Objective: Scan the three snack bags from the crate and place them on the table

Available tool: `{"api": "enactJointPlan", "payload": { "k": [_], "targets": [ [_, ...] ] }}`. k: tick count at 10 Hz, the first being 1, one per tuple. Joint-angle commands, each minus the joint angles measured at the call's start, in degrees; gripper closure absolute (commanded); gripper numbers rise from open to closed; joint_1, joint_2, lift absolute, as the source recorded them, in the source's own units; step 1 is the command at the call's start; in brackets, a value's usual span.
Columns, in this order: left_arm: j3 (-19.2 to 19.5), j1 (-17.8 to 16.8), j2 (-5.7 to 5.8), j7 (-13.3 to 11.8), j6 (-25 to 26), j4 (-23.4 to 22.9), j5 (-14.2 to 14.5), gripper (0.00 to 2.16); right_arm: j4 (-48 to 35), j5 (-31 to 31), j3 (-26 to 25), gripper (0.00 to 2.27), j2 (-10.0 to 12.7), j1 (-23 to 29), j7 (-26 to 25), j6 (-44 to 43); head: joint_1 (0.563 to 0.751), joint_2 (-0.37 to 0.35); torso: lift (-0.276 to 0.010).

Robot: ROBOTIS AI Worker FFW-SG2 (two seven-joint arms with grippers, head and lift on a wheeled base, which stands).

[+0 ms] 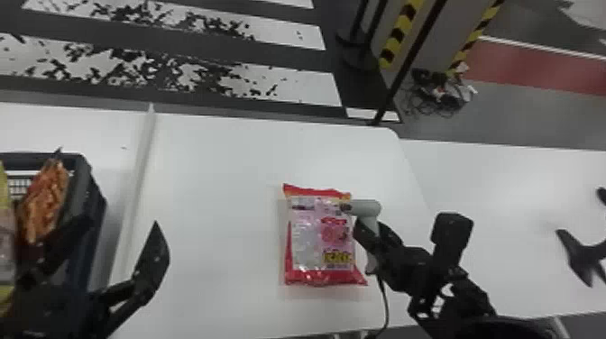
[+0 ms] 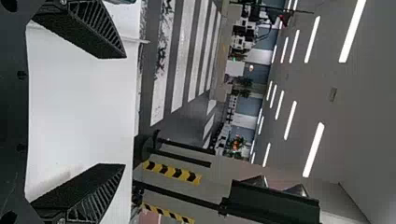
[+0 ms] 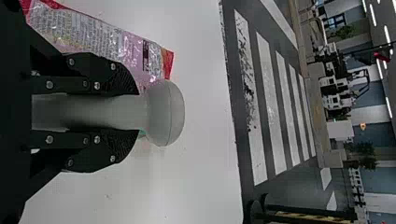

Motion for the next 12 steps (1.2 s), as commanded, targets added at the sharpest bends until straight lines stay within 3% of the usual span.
{"api": "enactJointPlan", "payload": {
  "k": [1, 7, 10, 12],
  "targets": [
    [0.0, 0.2, 0.09, 0.0, 0.0, 0.0, 0.0, 0.03, 2.6, 0.8, 1.8, 2.25, 0.0, -1.0, -0.8, -2.0, 0.695, -0.226, -0.062],
    [0.1, 0.3, 0.09, 0.0, 0.0, 1.5, 0.0, 0.03, 8.5, 3.0, 3.8, 2.25, -0.1, -3.5, -1.2, -4.3, 0.695, -0.190, -0.062],
    [0.4, 0.6, 0.00, 0.1, -0.2, 1.4, 0.0, 0.03, 6.5, 2.2, 2.0, 2.25, -0.3, -2.8, -1.0, -4.5, 0.695, -0.191, -0.062],
    [0.4, 0.8, -0.08, 0.0, -0.2, 1.1, -0.1, 0.03, 4.1, 0.5, -1.8, 2.25, -0.4, -2.1, 0.1, -3.9, 0.695, -0.205, -0.062]
  ]
}}
